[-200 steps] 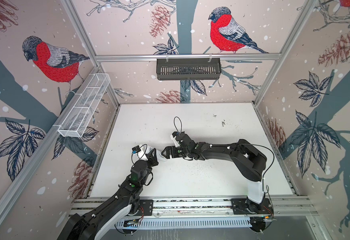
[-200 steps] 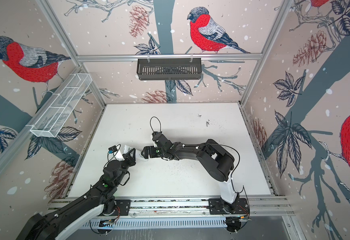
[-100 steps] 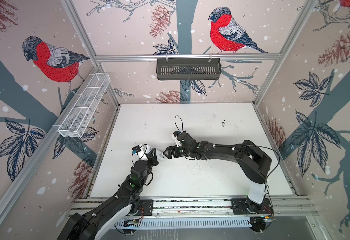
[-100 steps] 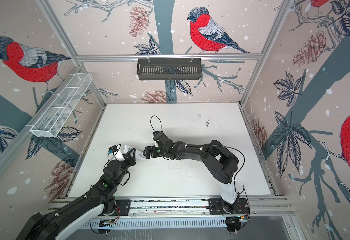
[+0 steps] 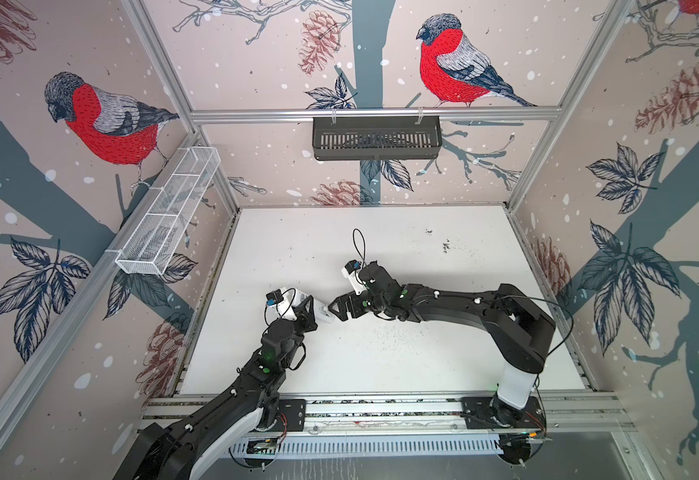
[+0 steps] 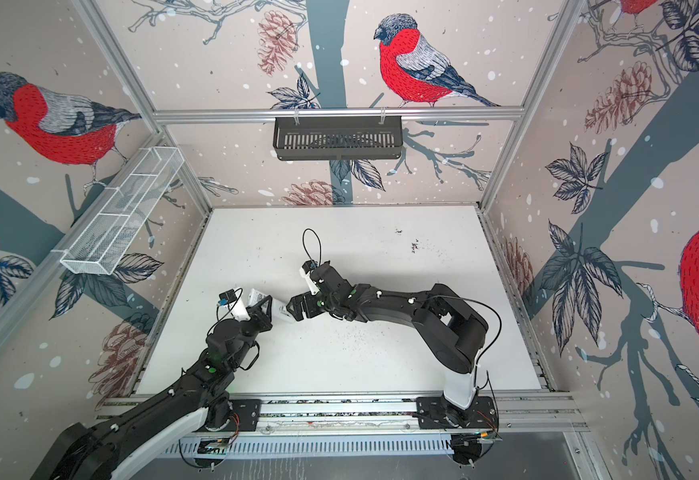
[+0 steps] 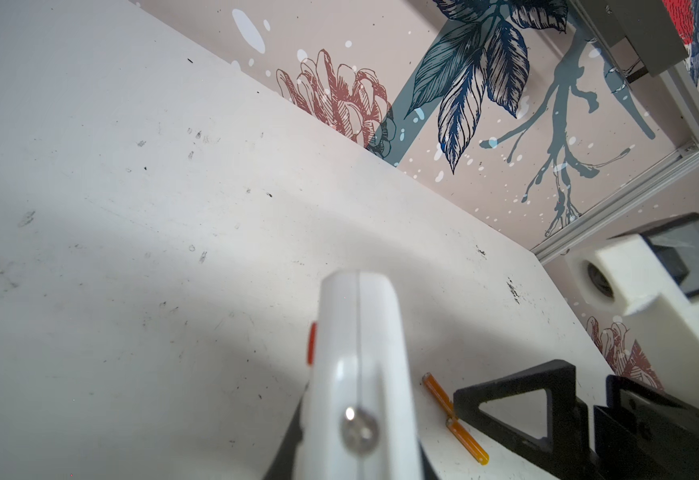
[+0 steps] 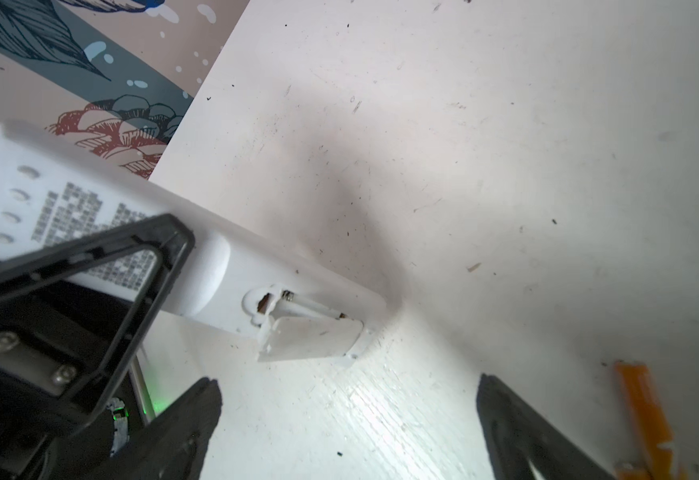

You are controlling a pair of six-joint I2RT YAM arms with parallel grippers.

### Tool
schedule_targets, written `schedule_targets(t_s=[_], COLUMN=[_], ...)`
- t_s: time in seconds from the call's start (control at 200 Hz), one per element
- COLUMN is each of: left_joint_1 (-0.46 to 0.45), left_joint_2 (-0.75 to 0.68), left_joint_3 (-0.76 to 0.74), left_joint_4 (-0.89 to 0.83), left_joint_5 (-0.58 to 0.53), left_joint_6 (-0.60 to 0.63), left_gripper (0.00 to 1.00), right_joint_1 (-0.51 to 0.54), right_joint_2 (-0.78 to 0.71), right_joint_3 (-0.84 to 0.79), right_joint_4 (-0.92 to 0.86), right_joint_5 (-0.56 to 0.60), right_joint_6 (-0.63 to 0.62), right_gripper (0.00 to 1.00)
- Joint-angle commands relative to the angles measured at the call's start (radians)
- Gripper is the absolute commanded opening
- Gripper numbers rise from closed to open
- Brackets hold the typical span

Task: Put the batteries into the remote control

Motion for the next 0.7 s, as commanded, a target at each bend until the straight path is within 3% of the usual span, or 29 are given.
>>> schedule_targets(t_s=[0.0, 0.325, 0.69], left_joint_1=[0.007, 0.055, 0.077], left_joint_2=[-0.006, 0.084, 0.148], left_joint_3=[0.024, 0.176, 0.287], left_joint_4=[0.004, -0.08, -0.136], left_joint_5=[0.097, 0.349, 0.514], left_joint_6=[0.058, 0.046, 0.056], left_gripper=[0.0, 0.0, 0.0], right_joint_1=[-0.004, -0.02, -0.019], right_joint_2=[-0.047, -0.225, -0.262], right_joint_3=[-0.062, -0.262, -0.276], right_joint_4=[0.083, 0.218, 0.24], right_joint_5=[-0.037, -0.122, -0.072], right_joint_6=[-0.138, -0.311, -0.316], right_gripper=[0.97, 0.96, 0.89])
